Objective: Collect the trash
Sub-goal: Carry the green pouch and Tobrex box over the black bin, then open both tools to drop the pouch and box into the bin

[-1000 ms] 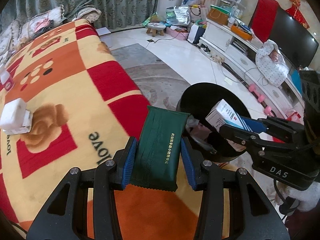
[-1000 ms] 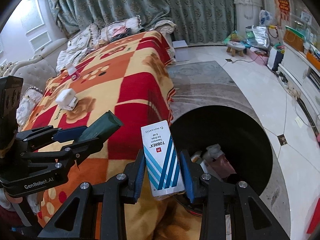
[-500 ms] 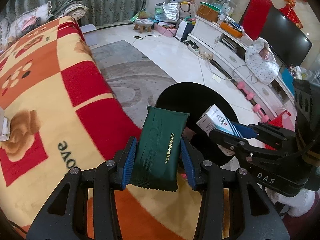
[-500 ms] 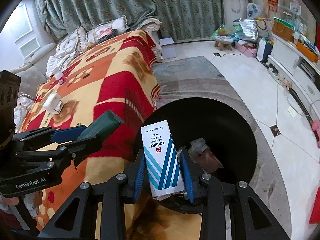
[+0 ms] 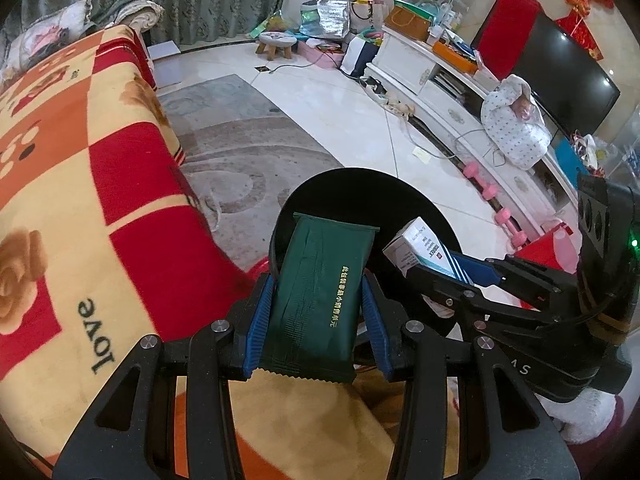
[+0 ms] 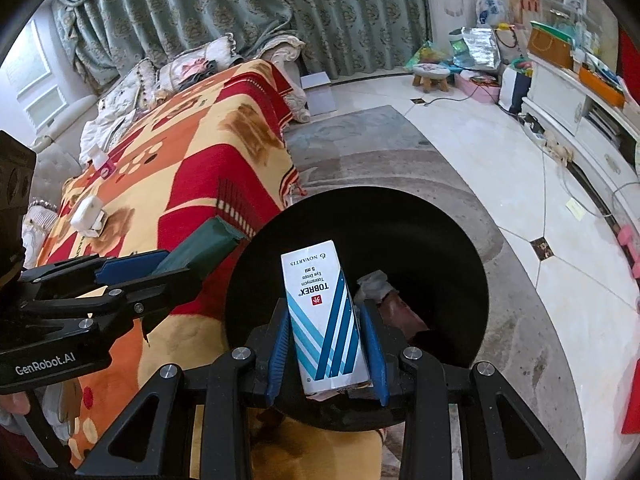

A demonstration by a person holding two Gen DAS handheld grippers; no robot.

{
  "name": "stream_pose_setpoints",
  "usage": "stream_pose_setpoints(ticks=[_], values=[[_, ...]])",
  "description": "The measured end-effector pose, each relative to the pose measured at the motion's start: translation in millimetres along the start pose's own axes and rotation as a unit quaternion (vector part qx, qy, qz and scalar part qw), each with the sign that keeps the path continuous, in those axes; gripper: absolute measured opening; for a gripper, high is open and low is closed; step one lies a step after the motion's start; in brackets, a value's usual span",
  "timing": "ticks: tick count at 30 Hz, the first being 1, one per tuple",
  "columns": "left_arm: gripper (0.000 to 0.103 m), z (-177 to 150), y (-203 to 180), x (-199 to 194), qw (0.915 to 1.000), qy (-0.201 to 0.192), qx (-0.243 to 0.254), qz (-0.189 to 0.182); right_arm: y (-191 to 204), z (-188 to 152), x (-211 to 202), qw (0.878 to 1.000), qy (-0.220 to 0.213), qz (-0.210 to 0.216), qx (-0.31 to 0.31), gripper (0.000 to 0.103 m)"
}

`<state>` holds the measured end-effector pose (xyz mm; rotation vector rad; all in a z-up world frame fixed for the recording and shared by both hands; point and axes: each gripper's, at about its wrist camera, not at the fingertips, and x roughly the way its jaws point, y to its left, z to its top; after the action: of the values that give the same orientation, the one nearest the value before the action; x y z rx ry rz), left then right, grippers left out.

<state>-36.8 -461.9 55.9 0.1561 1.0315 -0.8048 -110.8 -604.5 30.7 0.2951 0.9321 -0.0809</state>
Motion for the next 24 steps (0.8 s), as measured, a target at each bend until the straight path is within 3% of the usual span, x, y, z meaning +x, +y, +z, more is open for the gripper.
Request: stream_pose_setpoints(ticks=[16, 24], values=[[0.043, 7, -4, 14, 0.9995, 0.006, -0.018, -0.027, -20, 2, 12, 1.0, 0.009, -0.006, 0.021, 0.033], [0.043, 4, 0, 8, 0.9999, 0.008, -0.014, -0.002, -22, 2, 19, 1.0, 0.015, -0.006, 0.023, 0.033]])
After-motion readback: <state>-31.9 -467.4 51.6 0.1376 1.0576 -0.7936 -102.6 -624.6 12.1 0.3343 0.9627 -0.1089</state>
